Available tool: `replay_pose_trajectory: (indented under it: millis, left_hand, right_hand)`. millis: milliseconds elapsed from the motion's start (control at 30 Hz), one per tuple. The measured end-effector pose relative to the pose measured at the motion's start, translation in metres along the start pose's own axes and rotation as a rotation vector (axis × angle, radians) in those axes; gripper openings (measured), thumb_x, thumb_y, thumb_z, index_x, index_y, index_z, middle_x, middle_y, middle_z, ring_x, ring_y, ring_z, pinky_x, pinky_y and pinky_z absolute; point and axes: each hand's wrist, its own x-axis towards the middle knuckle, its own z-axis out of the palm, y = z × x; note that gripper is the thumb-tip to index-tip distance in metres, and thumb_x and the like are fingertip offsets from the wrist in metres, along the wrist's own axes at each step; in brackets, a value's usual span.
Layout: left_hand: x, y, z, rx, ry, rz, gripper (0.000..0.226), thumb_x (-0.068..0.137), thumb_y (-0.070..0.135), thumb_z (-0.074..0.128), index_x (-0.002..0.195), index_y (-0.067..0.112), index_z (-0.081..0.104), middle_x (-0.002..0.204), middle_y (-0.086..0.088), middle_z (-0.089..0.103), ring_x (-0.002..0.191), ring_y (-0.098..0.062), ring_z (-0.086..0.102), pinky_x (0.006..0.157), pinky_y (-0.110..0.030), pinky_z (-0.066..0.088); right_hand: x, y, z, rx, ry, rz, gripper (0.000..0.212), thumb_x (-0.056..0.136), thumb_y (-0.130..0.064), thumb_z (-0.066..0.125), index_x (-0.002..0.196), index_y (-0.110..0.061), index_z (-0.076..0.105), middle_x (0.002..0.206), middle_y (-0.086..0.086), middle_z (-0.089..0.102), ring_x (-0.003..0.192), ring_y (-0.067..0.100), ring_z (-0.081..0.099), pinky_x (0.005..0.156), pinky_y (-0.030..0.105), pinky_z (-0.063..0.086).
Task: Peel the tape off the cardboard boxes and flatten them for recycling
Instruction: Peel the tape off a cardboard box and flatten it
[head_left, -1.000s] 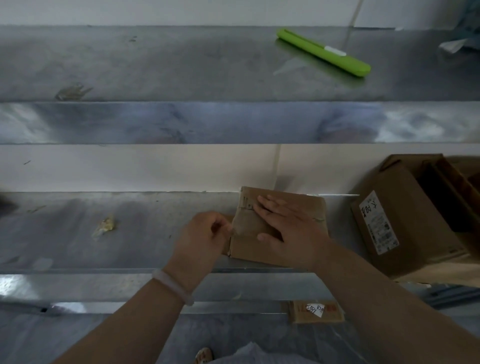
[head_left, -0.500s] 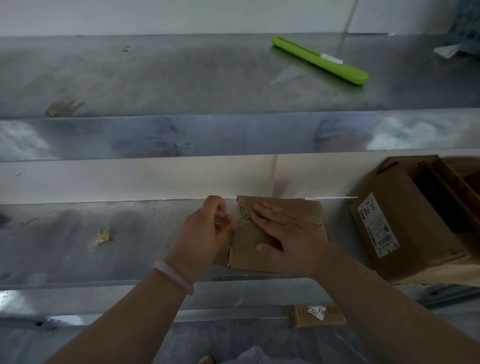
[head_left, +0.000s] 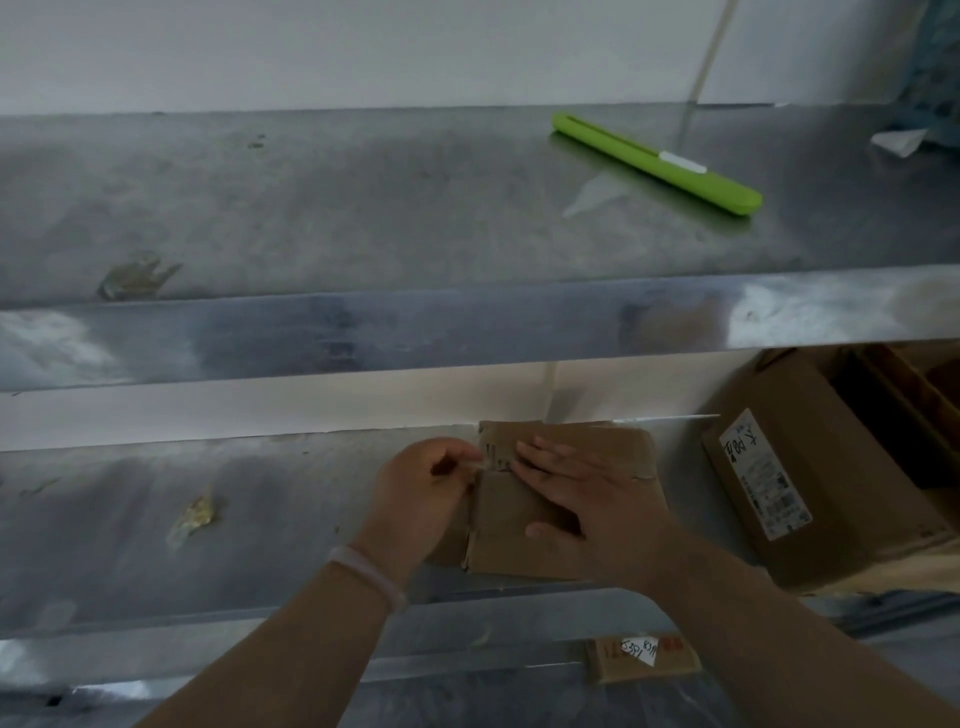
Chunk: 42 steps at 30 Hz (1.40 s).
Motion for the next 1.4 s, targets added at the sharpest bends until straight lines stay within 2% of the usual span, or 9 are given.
replay_pose_trajectory:
  millis: [100, 167, 367, 500, 667, 733, 967, 1167, 1400]
  left_hand:
    - [-0.003, -0.006, -0.021, 0.093, -0.244, 0.203, 0.031, 0.083, 0.005, 0.068, 0.096, 0.033, 0.072, 0.099, 0.028, 0.058, 0.094, 0.017, 0.054, 0.081, -0.001, 0.04]
    - [-0.006, -0.008, -0.029, 0.037, -0.396, 0.163, 0.029, 0.087, 0.014, 0.068, 0.106, 0.035, 0.068, 0.113, 0.028, 0.054, 0.102, 0.015, 0.054, 0.086, -0.005, 0.042]
    - [-0.005, -0.006, -0.022, 0.073, -0.249, 0.13, 0.025, 0.079, 0.016, 0.075, 0.097, 0.033, 0.072, 0.098, 0.022, 0.066, 0.09, 0.011, 0.061, 0.082, -0.006, 0.045]
    - [-0.004, -0.006, -0.021, 0.25, -0.208, 0.309, 0.028, 0.08, 0.021, 0.074, 0.107, 0.027, 0.071, 0.093, 0.016, 0.067, 0.082, 0.009, 0.058, 0.078, -0.001, 0.041]
    - [-0.005, -0.003, -0.021, -0.113, -0.294, -0.19, 0.026, 0.077, 0.018, 0.078, 0.098, 0.028, 0.066, 0.084, 0.011, 0.071, 0.076, 0.006, 0.065, 0.069, -0.01, 0.051]
    - [-0.004, -0.001, -0.024, -0.172, -0.392, -0.242, 0.024, 0.078, 0.014, 0.077, 0.084, 0.035, 0.067, 0.075, 0.013, 0.073, 0.074, 0.001, 0.068, 0.07, -0.021, 0.057]
    - [0.011, 0.009, -0.04, 0.398, -0.537, 0.012, 0.022, 0.079, 0.034, 0.074, 0.098, 0.022, 0.075, 0.09, 0.004, 0.073, 0.085, -0.008, 0.066, 0.073, -0.021, 0.049]
    - [0.016, 0.013, -0.035, 0.551, -0.343, 0.261, 0.012, 0.084, 0.021, 0.063, 0.089, 0.024, 0.074, 0.088, 0.007, 0.067, 0.082, -0.008, 0.06, 0.069, -0.017, 0.034]
    - [-0.006, 0.006, -0.001, -0.205, -0.032, -0.383, 0.014, 0.086, 0.009, 0.067, 0.078, 0.021, 0.068, 0.075, 0.002, 0.07, 0.064, -0.003, 0.065, 0.056, -0.012, 0.05]
  right_hand:
    - [0.0, 0.0, -0.001, 0.023, -0.005, 0.007, 0.068, 0.095, -0.059, 0.04, 0.153, -0.034, 0.013, 0.154, -0.026, -0.002, 0.144, -0.007, -0.008, 0.115, 0.017, -0.009]
    - [0.0, 0.0, -0.001, 0.049, -0.005, 0.015, 0.068, 0.095, -0.059, 0.042, 0.152, -0.035, 0.014, 0.153, -0.027, -0.002, 0.143, -0.009, -0.008, 0.115, 0.016, -0.009]
    - [-0.003, -0.001, 0.005, 0.096, 0.04, 0.041, 0.067, 0.091, -0.06, 0.048, 0.15, -0.04, 0.021, 0.154, -0.029, 0.007, 0.143, -0.01, -0.002, 0.121, 0.024, 0.003]
    - [-0.004, -0.001, 0.005, 0.143, 0.063, 0.049, 0.065, 0.089, -0.061, 0.052, 0.146, -0.044, 0.024, 0.153, -0.032, 0.011, 0.142, -0.012, 0.001, 0.12, 0.023, 0.006]
    - [-0.002, -0.003, 0.003, 0.15, 0.066, 0.062, 0.064, 0.089, -0.057, 0.056, 0.144, -0.044, 0.025, 0.15, -0.034, 0.01, 0.141, -0.013, 0.003, 0.119, 0.018, 0.003]
    - [-0.002, -0.004, 0.002, 0.153, 0.055, 0.058, 0.064, 0.09, -0.055, 0.056, 0.145, -0.043, 0.025, 0.151, -0.032, 0.011, 0.142, -0.012, 0.002, 0.117, 0.015, 0.0]
    - [-0.002, -0.006, 0.0, 0.146, 0.045, 0.068, 0.066, 0.087, -0.059, 0.055, 0.146, -0.042, 0.031, 0.152, -0.032, 0.014, 0.141, -0.013, 0.004, 0.121, 0.028, 0.011]
    - [-0.004, -0.008, 0.0, 0.146, 0.043, 0.078, 0.065, 0.086, -0.058, 0.056, 0.145, -0.045, 0.032, 0.151, -0.035, 0.013, 0.14, -0.016, 0.001, 0.119, 0.022, 0.009]
    - [0.002, -0.006, 0.005, 0.145, 0.051, 0.11, 0.067, 0.078, -0.075, 0.034, 0.141, -0.054, 0.025, 0.148, -0.041, 0.011, 0.14, -0.016, 0.0, 0.12, 0.026, 0.011]
